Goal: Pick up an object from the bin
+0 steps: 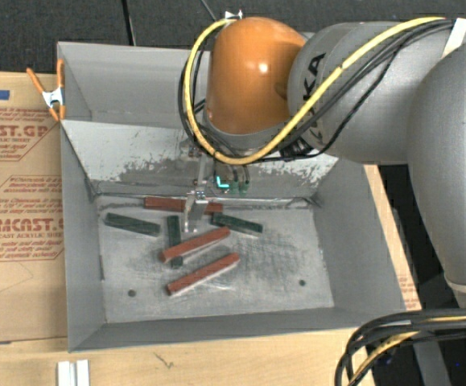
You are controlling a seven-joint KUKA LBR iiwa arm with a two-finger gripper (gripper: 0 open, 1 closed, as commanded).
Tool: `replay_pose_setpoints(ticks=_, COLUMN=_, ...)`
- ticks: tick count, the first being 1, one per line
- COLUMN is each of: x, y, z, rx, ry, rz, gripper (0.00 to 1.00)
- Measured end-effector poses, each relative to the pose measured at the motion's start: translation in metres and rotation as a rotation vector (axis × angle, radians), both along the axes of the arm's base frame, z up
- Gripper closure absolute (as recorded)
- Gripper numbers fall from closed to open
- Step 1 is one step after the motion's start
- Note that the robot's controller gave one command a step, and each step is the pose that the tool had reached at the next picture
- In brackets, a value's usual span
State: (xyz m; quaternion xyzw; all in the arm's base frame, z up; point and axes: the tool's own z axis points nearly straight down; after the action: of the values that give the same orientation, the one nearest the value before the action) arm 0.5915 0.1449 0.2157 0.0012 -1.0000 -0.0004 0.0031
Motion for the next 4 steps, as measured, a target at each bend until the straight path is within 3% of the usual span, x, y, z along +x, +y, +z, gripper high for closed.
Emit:
replay_pose_setpoints(ticks=1, x=0.002, y=-0.001, z=0.005, rx=0.001, ry=-0.008, rz=-0.002, gripper=0.00)
replay_pose_setpoints(ticks=2, x=-0.002, y=-0.016, z=-0.062, rx=0.001, ry=-0.012, rz=0.071, gripper=0.00)
replay_pose_setpoints(ticks=3, x=-0.021, y=-0.028, z=-0.138, rx=0.002, ry=-0.006, rz=0.186, gripper=1.00)
replay_pose_setpoints(ticks=4, x=-0.021, y=-0.028, z=-0.138, rx=0.002, ry=-0.006, rz=0.186, gripper=1.00)
